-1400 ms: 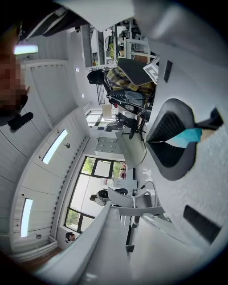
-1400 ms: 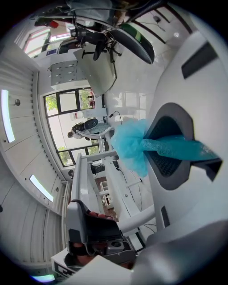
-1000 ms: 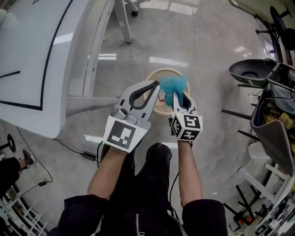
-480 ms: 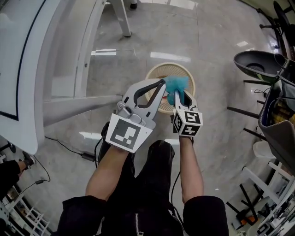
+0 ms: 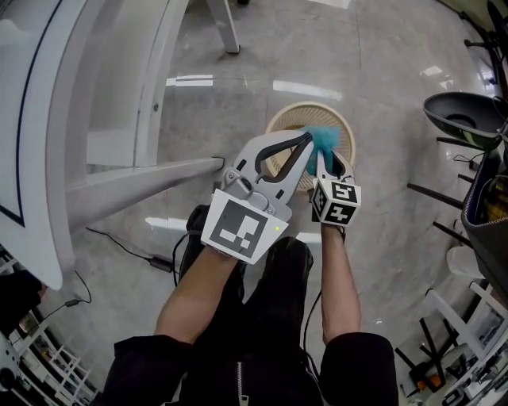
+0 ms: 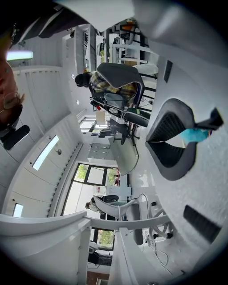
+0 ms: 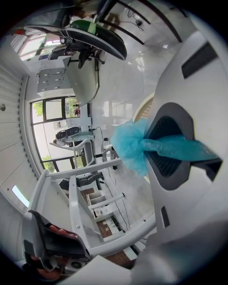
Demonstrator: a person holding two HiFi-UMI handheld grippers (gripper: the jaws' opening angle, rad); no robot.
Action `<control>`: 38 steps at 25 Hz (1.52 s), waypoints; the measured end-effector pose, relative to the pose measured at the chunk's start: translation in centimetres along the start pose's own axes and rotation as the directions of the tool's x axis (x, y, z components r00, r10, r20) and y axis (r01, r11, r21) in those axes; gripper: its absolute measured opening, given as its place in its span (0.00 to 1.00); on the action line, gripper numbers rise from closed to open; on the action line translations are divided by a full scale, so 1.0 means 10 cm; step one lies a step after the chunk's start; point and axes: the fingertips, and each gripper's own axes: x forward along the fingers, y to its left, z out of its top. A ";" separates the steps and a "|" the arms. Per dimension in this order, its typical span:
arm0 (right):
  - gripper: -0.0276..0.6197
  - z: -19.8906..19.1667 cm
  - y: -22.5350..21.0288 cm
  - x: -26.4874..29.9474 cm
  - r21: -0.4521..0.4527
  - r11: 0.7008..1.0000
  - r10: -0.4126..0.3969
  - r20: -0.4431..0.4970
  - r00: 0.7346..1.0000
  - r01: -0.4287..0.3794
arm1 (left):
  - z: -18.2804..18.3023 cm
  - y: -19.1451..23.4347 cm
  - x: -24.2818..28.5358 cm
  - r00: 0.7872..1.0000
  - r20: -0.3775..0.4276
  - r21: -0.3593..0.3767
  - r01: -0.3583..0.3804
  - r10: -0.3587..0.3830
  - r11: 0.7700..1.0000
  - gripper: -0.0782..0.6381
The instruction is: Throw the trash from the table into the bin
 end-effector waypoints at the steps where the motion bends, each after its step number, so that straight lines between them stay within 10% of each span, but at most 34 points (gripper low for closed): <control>1: 0.12 -0.02 0.00 0.02 -0.002 1.000 0.001 -0.009 1.000 -0.001 | -0.01 0.01 0.01 1.000 -0.005 -0.003 -0.003 0.003 1.000 0.12; 23: 0.43 -0.09 0.16 -0.08 0.001 0.999 0.049 -0.079 0.996 -0.049 | -0.08 0.03 0.09 1.000 -0.013 0.013 -0.002 0.002 1.000 0.12; 29: 0.07 0.71 0.33 -0.90 -0.050 0.999 0.013 0.038 0.999 -0.011 | 0.16 -0.12 -0.02 0.999 -0.053 0.037 0.008 -0.006 0.999 0.12; 38: 0.06 1.84 0.57 -2.22 -0.047 0.999 -0.002 0.095 0.995 0.007 | 1.47 -0.59 -0.42 0.996 -0.086 -0.071 0.025 -0.031 0.997 0.12</control>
